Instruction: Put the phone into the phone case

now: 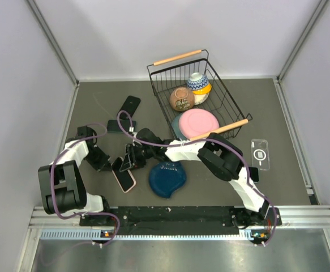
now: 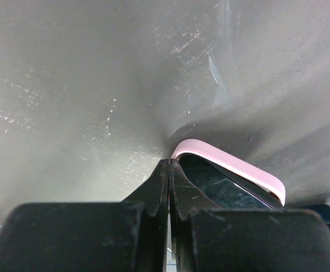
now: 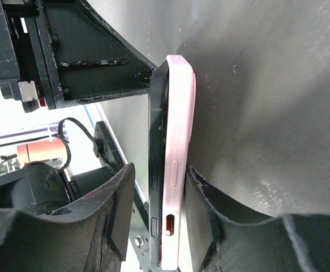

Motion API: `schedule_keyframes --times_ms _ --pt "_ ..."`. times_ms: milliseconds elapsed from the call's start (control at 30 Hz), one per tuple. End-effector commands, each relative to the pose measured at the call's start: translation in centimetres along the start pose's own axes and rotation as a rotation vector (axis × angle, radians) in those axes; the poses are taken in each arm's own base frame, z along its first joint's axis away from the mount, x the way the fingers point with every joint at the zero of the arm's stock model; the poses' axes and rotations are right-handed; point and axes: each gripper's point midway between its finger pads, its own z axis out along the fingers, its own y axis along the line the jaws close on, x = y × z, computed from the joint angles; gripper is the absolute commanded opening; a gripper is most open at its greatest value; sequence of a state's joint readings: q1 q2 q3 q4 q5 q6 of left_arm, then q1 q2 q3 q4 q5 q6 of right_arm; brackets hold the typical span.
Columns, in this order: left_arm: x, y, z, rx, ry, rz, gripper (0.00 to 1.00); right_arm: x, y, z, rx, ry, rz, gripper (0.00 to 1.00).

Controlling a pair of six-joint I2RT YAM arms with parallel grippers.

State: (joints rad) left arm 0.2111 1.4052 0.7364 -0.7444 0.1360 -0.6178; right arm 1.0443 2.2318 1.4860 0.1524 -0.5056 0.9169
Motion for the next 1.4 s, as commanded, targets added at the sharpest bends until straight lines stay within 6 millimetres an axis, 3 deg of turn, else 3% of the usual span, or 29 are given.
schedule_keyframes --times_ms 0,200,367,467,500,567,667,733,767,800,867,900,967,1100,1133,1267,1367 --pt "-0.1 0.3 0.7 0.005 -0.025 0.002 0.0 -1.1 4.7 -1.3 -0.127 -0.036 -0.071 0.39" --pt "0.0 0.4 0.8 0.002 -0.024 0.002 0.0 -0.8 4.4 -1.0 -0.111 -0.03 -0.062 0.47" --pt "0.0 0.4 0.9 0.001 -0.019 0.007 0.0 -0.9 3.7 -1.0 -0.07 -0.035 -0.068 0.44" --pt "0.0 0.2 0.8 0.014 -0.015 0.01 0.0 -0.9 3.4 -1.0 -0.051 -0.034 -0.067 0.27" --pt "0.1 0.1 0.9 0.017 -0.011 0.011 0.0 -1.0 3.5 -1.0 -0.044 -0.041 -0.07 0.15" --pt "0.2 -0.2 0.8 0.037 0.001 0.011 0.0 -1.1 3.0 -1.1 -0.02 -0.045 -0.077 0.03" --pt "0.5 -1.2 0.4 0.096 0.021 0.027 0.0 -1.0 2.6 -1.3 0.008 -0.045 -0.079 0.0" --pt "0.3 -1.7 -0.1 0.118 0.012 0.033 0.13 -1.4 2.5 -1.5 0.031 -0.054 -0.099 0.0" --pt "0.0 -2.0 -0.7 0.132 -0.014 0.034 0.27 -1.4 2.4 -1.7 0.044 -0.053 -0.098 0.0" --pt "-0.3 -2.0 -1.0 0.137 -0.035 0.036 0.35 -1.7 2.6 -1.7 0.045 -0.064 -0.105 0.0" --pt "-0.8 -2.1 -2.3 0.147 -0.091 0.045 0.45 -2.4 3.2 -2.2 0.038 -0.077 -0.121 0.0" --pt "-1.5 -2.4 -3.0 0.149 -0.125 0.056 0.55 -3.1 3.7 -2.6 0.033 -0.086 -0.128 0.0" --pt "-1.9 -2.4 -4.6 0.152 -0.168 0.084 0.63 -4.8 5.0 -4.0 0.015 -0.125 -0.153 0.0" --pt "-3.2 -5.1 -9.2 0.281 -0.272 0.192 0.91 -7.7 7.4 -7.4 -0.02 -0.188 -0.181 0.0" --pt "-2.4 -6.5 -10.3 0.378 -0.256 0.244 0.97 -8.2 7.8 -8.2 -0.021 -0.2 -0.187 0.0" --pt "-1.8 -8.8 -14.5 0.556 -0.368 0.328 0.99 -10.8 9.3 -12.0 -0.04 -0.263 -0.198 0.0" --pt "-0.2 -10.1 -15.8 0.685 -0.352 0.37 0.95 -12.8 10.2 -15.0 -0.049 -0.321 -0.205 0.0"
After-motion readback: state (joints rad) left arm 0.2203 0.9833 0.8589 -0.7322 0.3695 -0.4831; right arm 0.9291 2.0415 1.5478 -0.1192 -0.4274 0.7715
